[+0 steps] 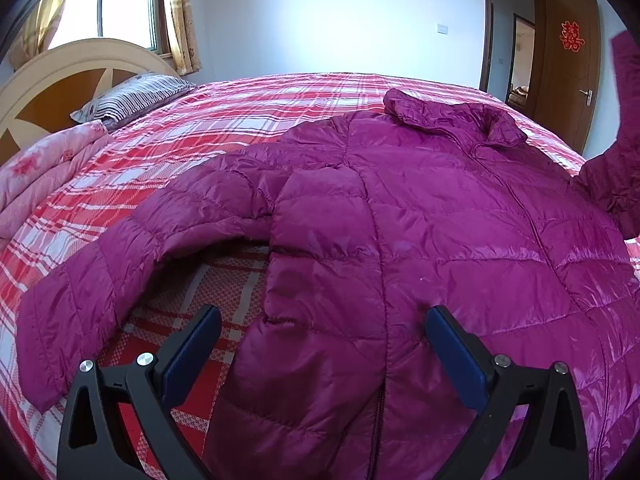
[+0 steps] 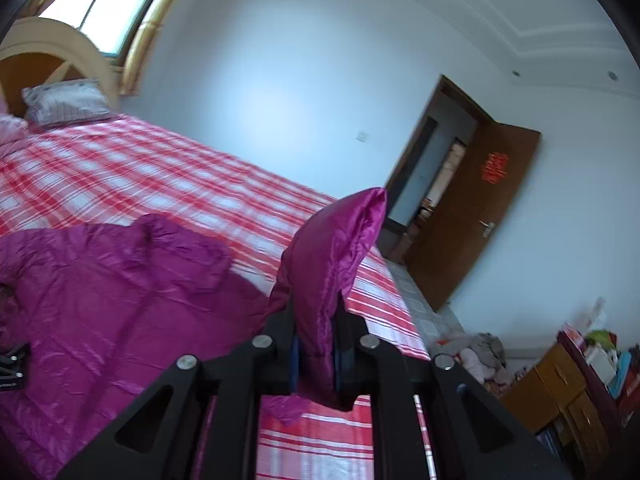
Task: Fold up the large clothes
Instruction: 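Lift the sleeve with the right tool and lay it across the jacket body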
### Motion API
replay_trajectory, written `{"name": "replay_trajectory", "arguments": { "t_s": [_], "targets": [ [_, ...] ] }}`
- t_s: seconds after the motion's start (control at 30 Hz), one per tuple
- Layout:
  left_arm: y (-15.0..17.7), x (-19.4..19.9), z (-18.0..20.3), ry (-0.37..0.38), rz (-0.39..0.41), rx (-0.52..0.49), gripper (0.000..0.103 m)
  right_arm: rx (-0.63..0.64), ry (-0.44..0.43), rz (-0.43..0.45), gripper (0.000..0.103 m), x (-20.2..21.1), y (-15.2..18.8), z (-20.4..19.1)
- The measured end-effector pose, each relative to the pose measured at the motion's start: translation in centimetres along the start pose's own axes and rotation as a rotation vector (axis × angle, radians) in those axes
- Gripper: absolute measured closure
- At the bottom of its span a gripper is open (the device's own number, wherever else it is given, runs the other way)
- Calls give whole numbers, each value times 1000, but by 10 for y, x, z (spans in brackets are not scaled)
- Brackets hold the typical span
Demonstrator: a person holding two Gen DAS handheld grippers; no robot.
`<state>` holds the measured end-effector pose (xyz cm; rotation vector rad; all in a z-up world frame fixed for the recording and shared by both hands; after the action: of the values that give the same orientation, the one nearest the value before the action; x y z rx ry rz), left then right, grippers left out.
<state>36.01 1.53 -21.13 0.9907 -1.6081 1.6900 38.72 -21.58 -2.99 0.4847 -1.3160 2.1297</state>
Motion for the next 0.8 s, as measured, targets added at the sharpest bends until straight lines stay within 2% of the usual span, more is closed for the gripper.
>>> {"name": "replay_trajectory", "arguments": {
  "t_s": [0.27,0.47,0.63,0.7,0.73,0.77,0.8],
  "targets": [
    [0,1,-3,7,15,13,1,146,-106,-28,89,-25,-7,-105],
    [1,4,-10,16,34,50,1,215,-212,-89,89,-58,8,-185],
    [1,1,-6,15,22,36,1,238,-281,-160,88,-79,30,-224],
    [2,1,-6,12,22,30,1,235,-310,-193,84,-87,39,-234],
    [2,1,-6,13,23,30,1,230,-323,-200,77,-88,42,-235],
    [2,2,-7,18,22,35,1,226,-341,-210,60,-90,44,-238],
    [2,3,-9,30,16,41,1,225,-373,-226,51,-90,47,-240]
  ]
}}
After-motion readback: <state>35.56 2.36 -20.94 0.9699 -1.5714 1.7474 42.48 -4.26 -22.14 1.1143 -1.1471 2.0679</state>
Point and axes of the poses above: each gripper's, at about its wrist camera, not at the fingertips, and x roughly against the way its jaws point, z to its right, y to its underside, the point moved 8 cm from there along -x, roughly the way its jaws point, and after that the axes turned 14 degrees about -z, right-handed, at the moved point
